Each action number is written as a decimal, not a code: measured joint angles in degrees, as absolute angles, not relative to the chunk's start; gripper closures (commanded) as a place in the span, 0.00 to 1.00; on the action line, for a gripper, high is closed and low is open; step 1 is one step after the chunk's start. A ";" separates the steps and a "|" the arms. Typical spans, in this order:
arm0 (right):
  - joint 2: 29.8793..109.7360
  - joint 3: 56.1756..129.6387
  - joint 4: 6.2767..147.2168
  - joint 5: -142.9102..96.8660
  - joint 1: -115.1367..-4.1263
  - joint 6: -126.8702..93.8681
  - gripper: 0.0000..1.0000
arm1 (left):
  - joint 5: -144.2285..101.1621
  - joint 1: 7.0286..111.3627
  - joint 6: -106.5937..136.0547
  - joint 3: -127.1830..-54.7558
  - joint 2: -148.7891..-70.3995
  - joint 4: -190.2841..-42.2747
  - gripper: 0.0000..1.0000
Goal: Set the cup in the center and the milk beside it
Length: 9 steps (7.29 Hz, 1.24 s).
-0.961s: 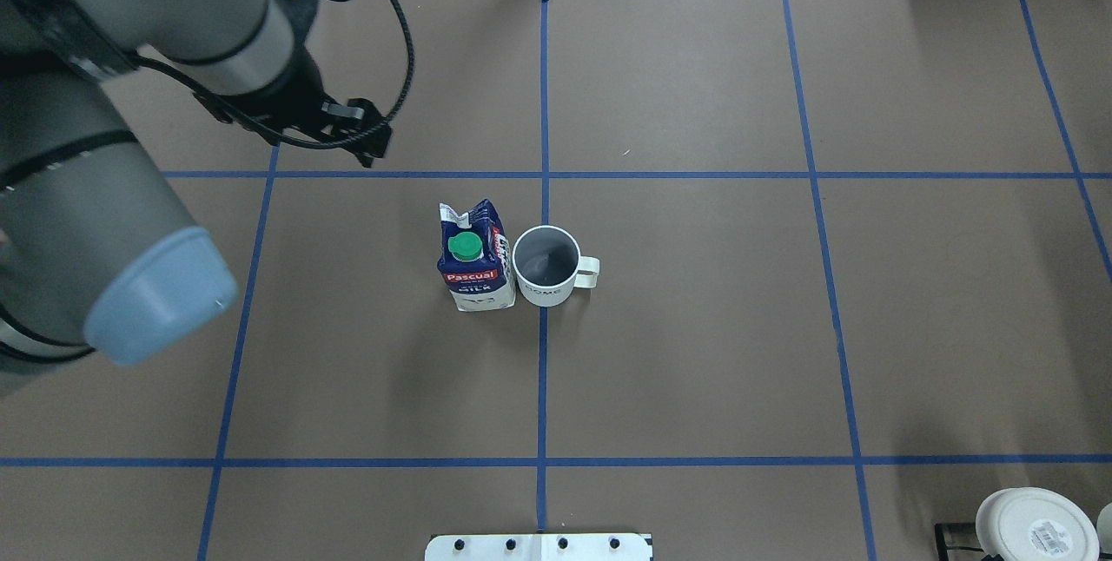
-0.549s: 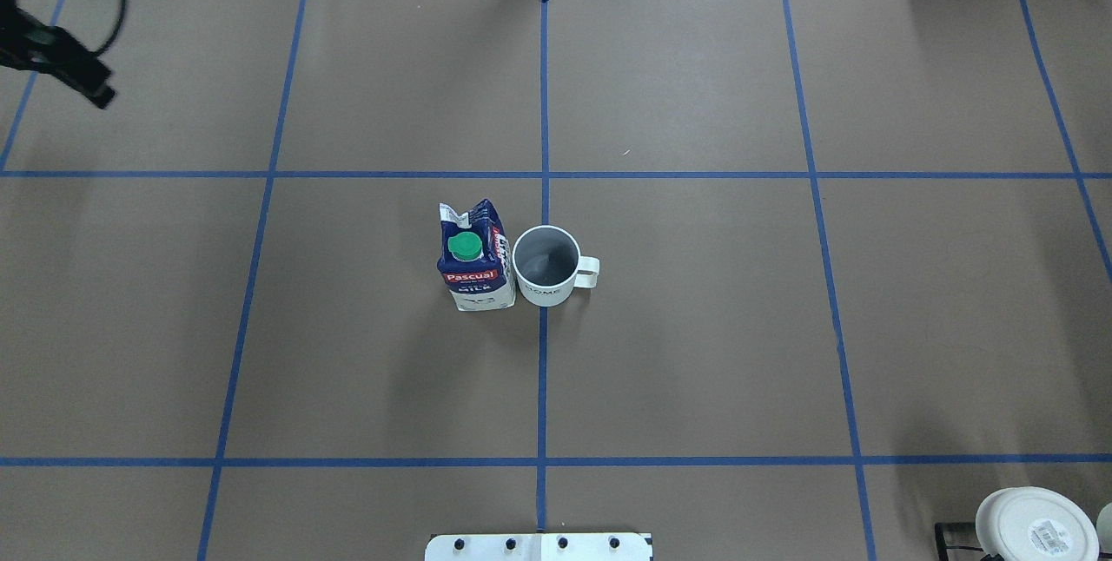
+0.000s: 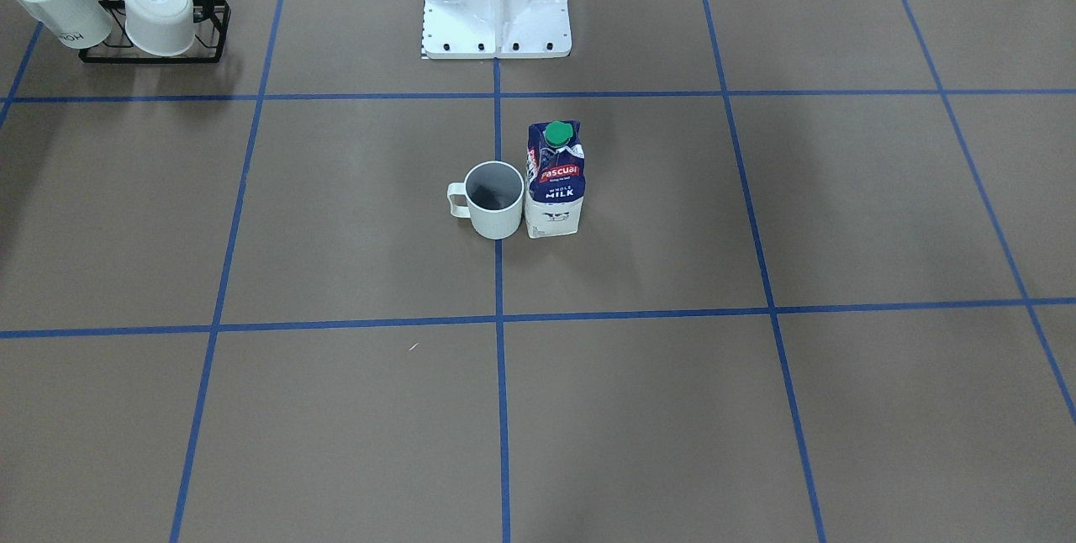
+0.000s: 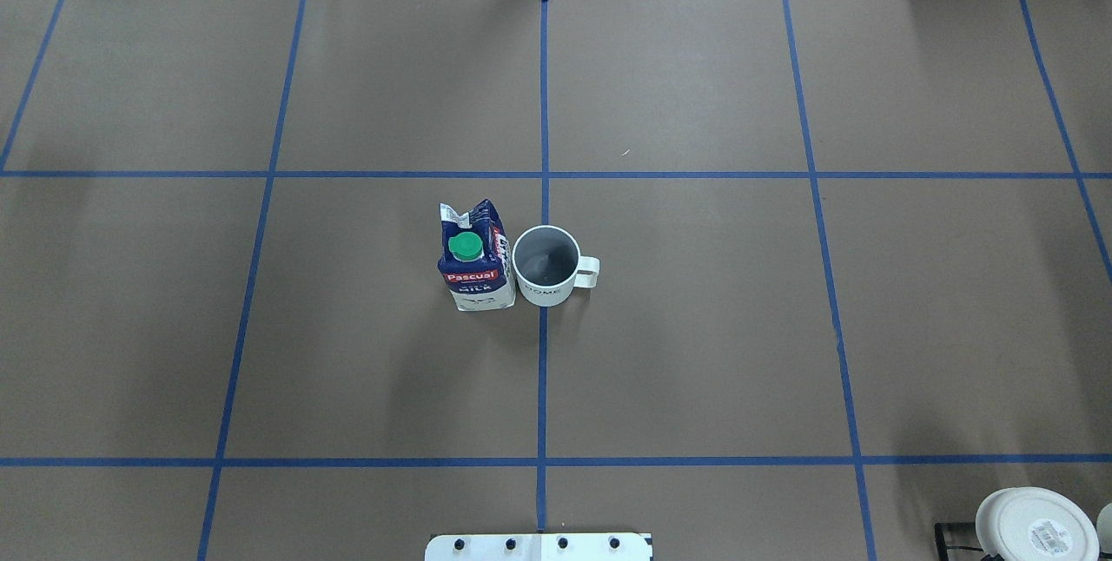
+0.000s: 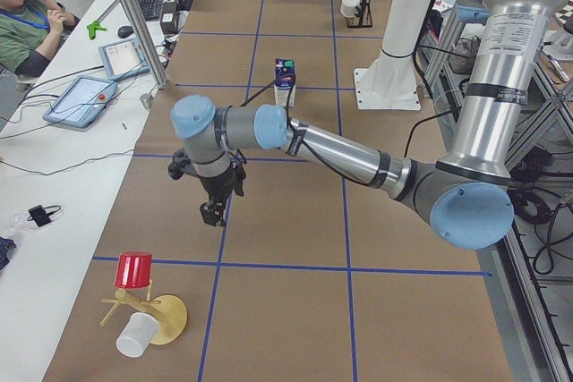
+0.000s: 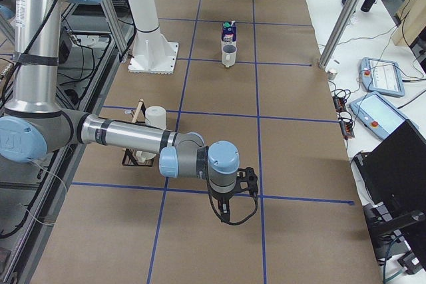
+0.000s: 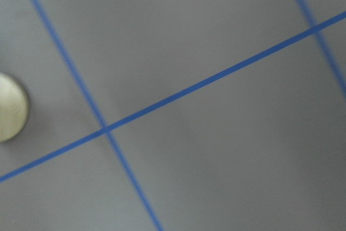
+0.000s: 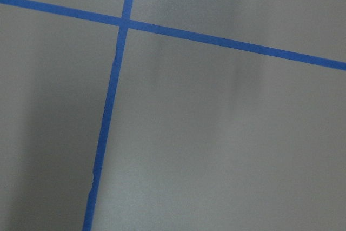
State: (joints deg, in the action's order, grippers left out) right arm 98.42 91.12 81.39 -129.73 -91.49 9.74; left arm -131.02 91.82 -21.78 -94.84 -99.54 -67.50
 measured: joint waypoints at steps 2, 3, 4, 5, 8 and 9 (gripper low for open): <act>98.25 91.48 81.40 -129.67 -91.49 9.81 0.00 | -130.37 93.96 -17.11 -93.93 -93.06 -71.54 0.01; 98.11 91.53 81.44 -129.65 -91.50 9.83 0.00 | -130.34 94.14 -14.40 -96.28 -88.01 -75.80 0.01; 98.05 91.56 81.46 -129.64 -91.49 9.84 0.00 | -130.26 94.16 -11.88 -98.48 -84.53 -79.30 0.01; 98.02 91.58 81.47 -129.64 -91.49 9.84 0.00 | -130.11 94.16 -10.52 -99.70 -83.17 -81.05 0.01; 98.00 91.64 81.48 -129.72 -91.49 9.84 0.00 | -130.31 94.08 -10.08 -100.26 -82.31 -87.41 0.01; 97.90 91.71 81.49 -129.72 -91.49 9.84 0.00 | -130.40 94.06 -10.10 -100.11 -82.10 -89.32 0.01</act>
